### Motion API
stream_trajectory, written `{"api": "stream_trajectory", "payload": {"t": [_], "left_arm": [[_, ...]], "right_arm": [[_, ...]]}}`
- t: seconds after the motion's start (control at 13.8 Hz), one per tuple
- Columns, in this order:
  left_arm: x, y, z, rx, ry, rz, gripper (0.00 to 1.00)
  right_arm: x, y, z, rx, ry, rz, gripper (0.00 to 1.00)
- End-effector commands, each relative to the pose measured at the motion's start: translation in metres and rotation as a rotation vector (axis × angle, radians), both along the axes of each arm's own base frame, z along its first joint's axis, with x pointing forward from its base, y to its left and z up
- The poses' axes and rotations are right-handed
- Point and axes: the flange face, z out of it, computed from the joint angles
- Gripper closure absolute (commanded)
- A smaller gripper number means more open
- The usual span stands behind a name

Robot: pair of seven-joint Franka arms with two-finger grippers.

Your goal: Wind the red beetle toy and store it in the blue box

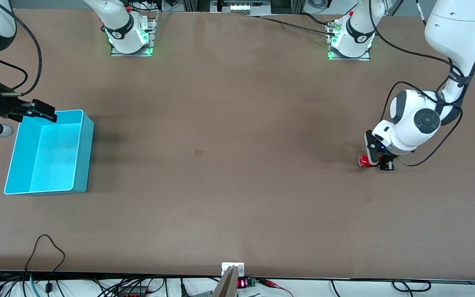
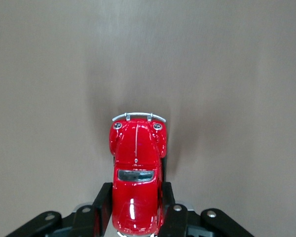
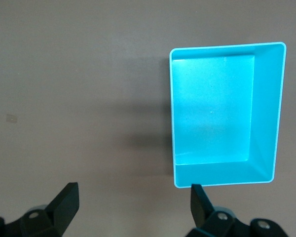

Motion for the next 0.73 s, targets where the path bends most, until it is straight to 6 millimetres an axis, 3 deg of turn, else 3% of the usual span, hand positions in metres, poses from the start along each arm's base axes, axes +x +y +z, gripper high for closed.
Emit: {"api": "stream_trajectory", "payload": {"t": [0.0, 0.29, 0.65], "left_arm": [[-0.001, 0.035, -0.01, 0.004, 0.023, -0.014, 0.76], [0.007, 0.066, -0.008, 0.011, 0.017, -0.146, 0.78], [0.001, 0.096, -0.01, 0.012, 0.025, -0.16, 0.81]], "right_arm": [[0.001, 0.001, 0.004, 0.011, -0.01, 0.008, 0.0], [0.001, 0.001, 0.003, 0.011, -0.009, 0.008, 0.0], [0.001, 0.001, 0.003, 0.011, -0.006, 0.008, 0.0]]}}
